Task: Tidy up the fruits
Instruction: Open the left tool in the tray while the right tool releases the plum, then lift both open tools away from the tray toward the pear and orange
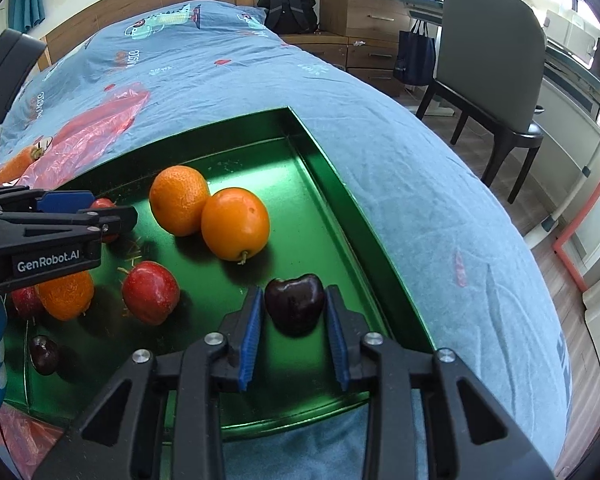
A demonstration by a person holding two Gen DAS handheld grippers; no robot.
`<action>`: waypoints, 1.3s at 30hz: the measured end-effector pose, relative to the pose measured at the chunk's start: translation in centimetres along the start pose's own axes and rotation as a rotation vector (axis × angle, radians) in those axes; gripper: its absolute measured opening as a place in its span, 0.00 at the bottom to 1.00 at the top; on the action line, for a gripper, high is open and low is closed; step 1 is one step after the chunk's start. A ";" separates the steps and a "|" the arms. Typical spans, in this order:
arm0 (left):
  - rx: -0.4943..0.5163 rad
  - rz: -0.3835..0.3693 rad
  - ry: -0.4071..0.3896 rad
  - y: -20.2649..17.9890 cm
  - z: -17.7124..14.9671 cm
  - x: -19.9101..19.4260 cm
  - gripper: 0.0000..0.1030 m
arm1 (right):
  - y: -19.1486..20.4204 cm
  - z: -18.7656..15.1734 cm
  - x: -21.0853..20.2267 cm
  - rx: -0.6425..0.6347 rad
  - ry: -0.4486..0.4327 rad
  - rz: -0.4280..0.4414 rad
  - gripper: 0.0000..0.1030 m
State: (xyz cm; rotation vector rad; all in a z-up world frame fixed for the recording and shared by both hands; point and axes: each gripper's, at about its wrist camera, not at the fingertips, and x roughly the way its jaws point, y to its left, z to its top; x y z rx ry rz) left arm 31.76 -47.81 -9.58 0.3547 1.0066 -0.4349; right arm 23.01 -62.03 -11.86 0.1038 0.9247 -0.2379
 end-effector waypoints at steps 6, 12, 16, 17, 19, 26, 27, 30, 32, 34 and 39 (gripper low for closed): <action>0.007 -0.029 -0.054 -0.2 -0.4 -3.2 0.48 | -0.3 0.1 -1.7 0.009 -0.019 0.010 0.54; 0.029 -0.119 -0.116 -0.3 -2.6 -8.3 0.49 | -0.4 -0.1 -6.1 0.019 -0.071 0.001 0.56; 0.044 -0.149 -0.146 0.3 -5.0 -11.7 0.51 | -0.3 -1.1 -9.1 0.033 -0.086 -0.005 0.59; 0.046 -0.153 -0.151 0.6 -5.6 -12.4 0.51 | -0.2 -1.5 -9.8 0.036 -0.085 -0.004 0.60; 0.045 -0.163 -0.157 1.2 -7.0 -13.9 0.51 | 0.1 -2.2 -11.0 0.040 -0.085 -0.008 0.60; 0.035 -0.177 -0.200 4.6 -13.2 -19.1 0.52 | 2.4 -5.4 -15.9 0.047 -0.101 0.018 0.61; 0.034 -0.181 -0.204 5.1 -14.1 -19.7 0.55 | 2.8 -5.9 -16.6 0.047 -0.102 0.023 0.61; 0.026 -0.149 -0.232 6.7 -16.9 -21.7 0.57 | 4.6 -7.3 -18.6 0.038 -0.111 0.042 0.61; 0.008 -0.165 -0.231 7.9 -18.5 -22.8 0.57 | 5.7 -8.2 -19.9 0.032 -0.118 0.059 0.61; -0.003 -0.149 -0.241 8.7 -20.2 -23.9 0.57 | 6.8 -9.1 -21.2 0.033 -0.126 0.076 0.61; -0.033 -0.137 -0.248 11.1 -23.8 -25.9 0.57 | 9.7 -11.0 -24.0 0.015 -0.134 0.101 0.69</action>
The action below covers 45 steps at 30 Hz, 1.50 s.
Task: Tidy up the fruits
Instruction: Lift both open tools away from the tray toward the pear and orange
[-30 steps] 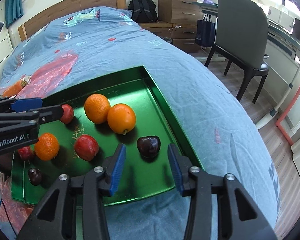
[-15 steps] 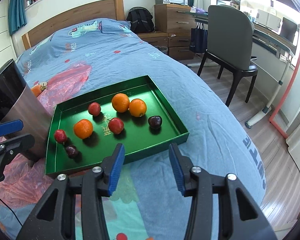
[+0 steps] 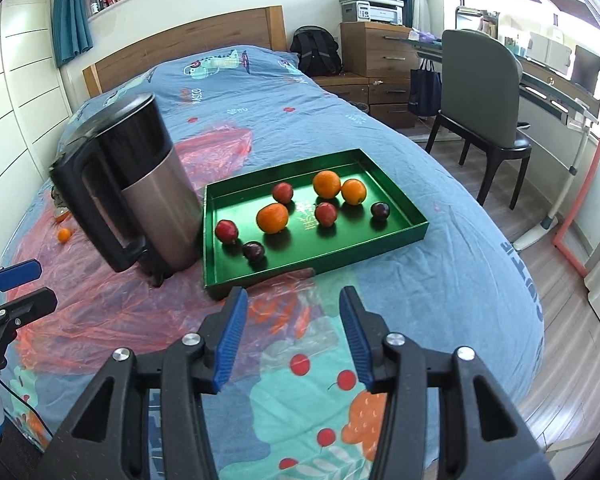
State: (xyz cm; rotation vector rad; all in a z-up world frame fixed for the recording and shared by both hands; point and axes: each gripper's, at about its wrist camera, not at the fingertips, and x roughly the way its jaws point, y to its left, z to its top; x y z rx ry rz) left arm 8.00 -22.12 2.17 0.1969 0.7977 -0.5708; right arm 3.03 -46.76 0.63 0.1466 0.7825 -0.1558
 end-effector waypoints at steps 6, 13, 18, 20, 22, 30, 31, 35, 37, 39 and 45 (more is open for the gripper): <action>-0.053 0.035 -0.004 3.1 -4.0 -3.0 0.58 | 3.9 -1.9 -2.0 -0.020 0.013 0.040 0.71; -0.126 0.110 -0.012 7.6 -7.8 -5.3 0.58 | 9.1 -4.3 -3.1 -0.039 0.031 0.093 0.71; -0.193 0.160 -0.026 11.4 -10.2 -6.8 0.58 | 13.2 -5.0 -3.2 -0.060 0.033 0.130 0.71; -0.220 0.177 -0.031 12.8 -11.1 -7.4 0.58 | 15.1 -5.2 -3.1 -0.082 0.035 0.141 0.71; -0.242 0.198 -0.037 14.1 -12.0 -7.9 0.58 | 17.1 -5.4 -2.9 -0.106 0.041 0.155 0.71; -0.352 0.261 -0.037 19.8 -15.3 -8.7 0.58 | 24.9 -5.6 -1.5 -0.217 0.078 0.228 0.71; -0.366 0.268 -0.038 20.5 -15.7 -8.8 0.58 | 25.6 -5.6 -1.2 -0.228 0.083 0.238 0.71; -0.425 0.302 -0.038 23.5 -16.8 -8.9 0.58 | 28.6 -5.3 0.0 -0.264 0.099 0.271 0.73; -0.454 0.317 -0.041 24.9 -17.2 -8.9 0.58 | 29.8 -5.1 0.6 -0.280 0.104 0.283 0.74; -0.477 0.334 -0.045 26.1 -17.5 -8.8 0.58 | 30.9 -4.8 1.4 -0.294 0.110 0.295 0.74; -0.526 0.371 -0.060 29.0 -17.9 -8.3 0.58 | 33.2 -4.1 3.7 -0.313 0.128 0.317 0.75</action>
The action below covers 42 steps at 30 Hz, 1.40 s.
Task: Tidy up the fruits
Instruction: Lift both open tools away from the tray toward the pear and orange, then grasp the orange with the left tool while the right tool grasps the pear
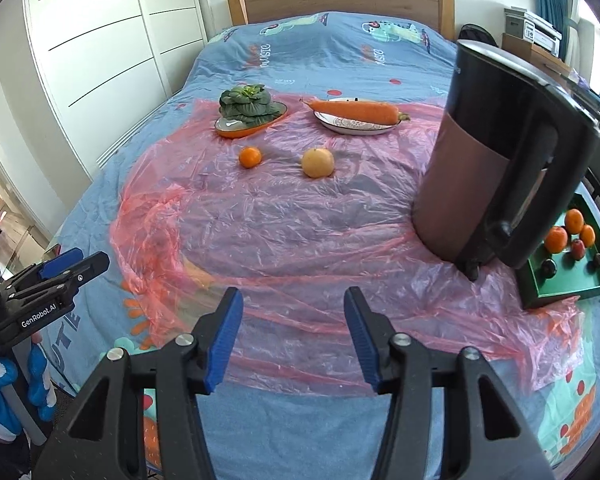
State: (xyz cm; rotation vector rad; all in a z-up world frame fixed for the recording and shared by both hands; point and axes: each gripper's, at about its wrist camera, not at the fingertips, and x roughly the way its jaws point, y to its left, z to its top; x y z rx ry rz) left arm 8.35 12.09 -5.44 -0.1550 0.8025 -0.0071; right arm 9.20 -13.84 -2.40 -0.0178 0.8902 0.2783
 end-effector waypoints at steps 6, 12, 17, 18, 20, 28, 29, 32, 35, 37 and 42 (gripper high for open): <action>-0.054 -0.012 -0.001 1.7 1.1 1.8 0.58 | 0.8 1.7 2.9 -0.013 0.005 0.022 0.76; -0.069 -0.057 -0.008 1.7 3.1 4.0 0.58 | 1.2 4.0 6.4 -0.027 -0.006 0.048 0.77; -0.064 -0.079 -0.023 0.7 5.1 6.2 0.58 | 0.7 6.3 9.4 -0.017 -0.030 0.070 0.77; -0.060 -0.084 -0.024 0.4 5.4 6.7 0.58 | 0.5 6.7 9.9 -0.016 -0.033 0.072 0.78; -0.048 -0.091 -0.025 -0.2 6.0 7.6 0.58 | 0.1 7.4 11.1 -0.016 -0.038 0.074 0.79; 0.076 -0.092 -0.028 -3.1 9.3 12.7 0.58 | -1.6 10.3 15.7 -0.046 -0.071 0.065 0.86; 0.091 -0.092 -0.028 -3.4 9.8 13.5 0.57 | -1.8 10.7 16.4 -0.051 -0.074 0.067 0.86; 0.124 -0.079 -0.025 -4.2 11.4 16.1 0.58 | -2.4 11.8 18.4 -0.060 -0.079 0.074 0.86; 0.147 -0.057 -0.012 -4.8 12.7 18.9 0.58 | -2.8 12.7 20.3 -0.082 -0.076 0.066 0.87; 0.170 -0.046 0.003 -5.2 13.2 20.7 0.58 | -3.1 13.0 21.4 -0.089 -0.074 0.067 0.87; 0.200 -0.024 0.028 -5.7 13.2 23.9 0.57 | -3.7 13.4 23.8 -0.095 -0.066 0.054 0.87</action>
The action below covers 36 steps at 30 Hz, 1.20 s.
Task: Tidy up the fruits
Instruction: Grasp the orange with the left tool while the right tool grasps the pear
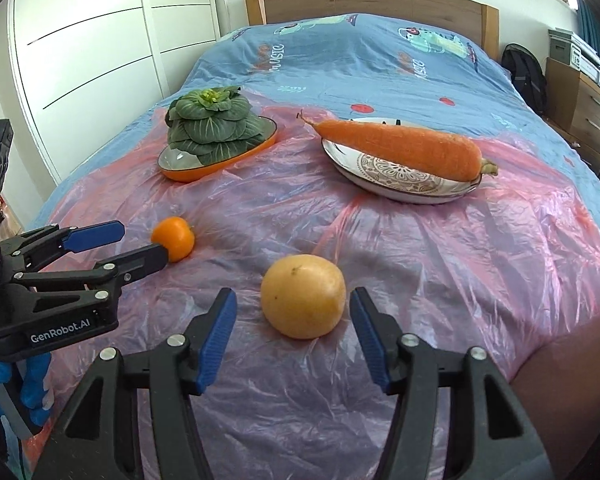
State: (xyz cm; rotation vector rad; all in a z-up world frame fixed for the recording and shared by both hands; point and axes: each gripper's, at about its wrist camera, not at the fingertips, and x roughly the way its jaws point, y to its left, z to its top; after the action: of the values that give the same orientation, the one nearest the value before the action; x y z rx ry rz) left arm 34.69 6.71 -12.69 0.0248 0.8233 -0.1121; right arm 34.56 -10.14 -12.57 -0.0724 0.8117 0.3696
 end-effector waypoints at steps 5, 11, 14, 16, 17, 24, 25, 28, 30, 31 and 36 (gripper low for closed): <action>0.019 0.004 0.009 -0.4 0.2 1.9 0.57 | 0.2 0.0 1.7 -0.033 0.001 -0.011 0.96; -0.005 -0.023 0.025 0.2 0.3 3.1 0.57 | -0.1 -0.2 2.8 -0.020 0.004 -0.007 0.96; -0.018 -0.041 0.027 0.5 0.1 3.4 0.57 | -0.4 -0.4 3.1 -0.004 0.002 0.000 0.96; -0.030 -0.049 0.029 0.7 0.0 3.6 0.55 | -0.6 -0.5 3.1 0.003 -0.005 0.007 0.96; -0.035 -0.053 0.030 0.9 -0.1 3.7 0.52 | -0.6 -0.6 3.2 0.005 -0.009 0.012 0.95; -0.069 -0.085 0.016 1.6 -0.6 4.0 0.42 | -0.8 -1.3 3.4 0.008 -0.036 0.052 0.81; -0.071 -0.085 0.009 1.7 -0.8 3.9 0.41 | -0.9 -1.4 3.4 0.009 -0.043 0.055 0.79; -0.062 -0.078 -0.016 1.4 -1.1 3.7 0.37 | -0.9 -1.6 3.1 0.011 -0.066 0.071 0.71; -0.063 -0.083 -0.029 1.5 -1.3 3.6 0.33 | -0.9 -1.8 3.0 0.009 -0.081 0.077 0.70; -0.068 -0.086 -0.035 1.5 -1.3 3.5 0.33 | -0.9 -1.8 2.9 0.008 -0.086 0.079 0.70; -0.096 -0.127 -0.064 2.1 -1.5 3.0 0.32 | -0.7 -2.0 2.3 -0.003 -0.121 0.103 0.70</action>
State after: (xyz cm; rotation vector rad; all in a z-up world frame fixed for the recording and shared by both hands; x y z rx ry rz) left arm 35.85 8.64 -15.96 -0.1217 0.7651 -0.1921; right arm 34.86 -10.50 -15.70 -0.0107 0.6969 0.4683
